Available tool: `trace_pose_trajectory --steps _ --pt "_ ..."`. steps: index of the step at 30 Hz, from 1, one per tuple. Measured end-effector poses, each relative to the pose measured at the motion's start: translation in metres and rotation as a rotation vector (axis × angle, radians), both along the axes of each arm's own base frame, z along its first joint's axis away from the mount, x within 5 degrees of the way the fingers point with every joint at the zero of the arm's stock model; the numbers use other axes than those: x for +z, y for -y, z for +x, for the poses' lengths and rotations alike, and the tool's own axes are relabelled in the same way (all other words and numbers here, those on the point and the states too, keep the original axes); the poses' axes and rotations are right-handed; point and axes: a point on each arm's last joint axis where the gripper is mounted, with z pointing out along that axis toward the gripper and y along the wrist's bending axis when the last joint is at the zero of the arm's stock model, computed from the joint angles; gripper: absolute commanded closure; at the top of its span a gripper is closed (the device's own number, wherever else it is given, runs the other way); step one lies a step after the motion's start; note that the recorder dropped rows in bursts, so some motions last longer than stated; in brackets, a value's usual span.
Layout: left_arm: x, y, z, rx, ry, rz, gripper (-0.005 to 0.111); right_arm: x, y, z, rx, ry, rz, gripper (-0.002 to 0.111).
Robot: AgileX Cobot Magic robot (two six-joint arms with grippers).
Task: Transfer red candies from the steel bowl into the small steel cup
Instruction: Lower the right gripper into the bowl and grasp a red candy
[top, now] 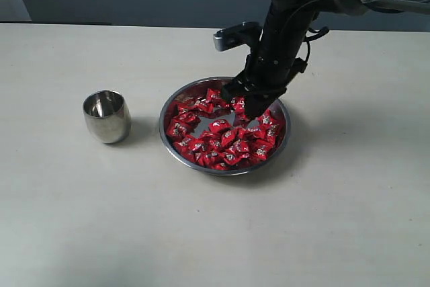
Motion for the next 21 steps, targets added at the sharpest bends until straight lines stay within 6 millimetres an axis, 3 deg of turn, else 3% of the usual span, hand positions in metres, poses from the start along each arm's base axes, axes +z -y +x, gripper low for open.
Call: trace_pose_trajectory --steps 2,12,21 --pt "0.000 0.000 0.000 0.000 0.000 0.000 0.106 0.001 -0.009 -0.005 0.028 -0.027 0.054 0.067" --pt "0.000 0.000 0.000 0.000 0.000 0.000 0.106 0.001 -0.046 -0.023 0.136 0.028 0.062 0.068" --pt "0.000 0.000 0.000 0.000 0.000 0.000 0.106 -0.020 -0.044 -0.019 0.135 0.056 -0.077 0.068"
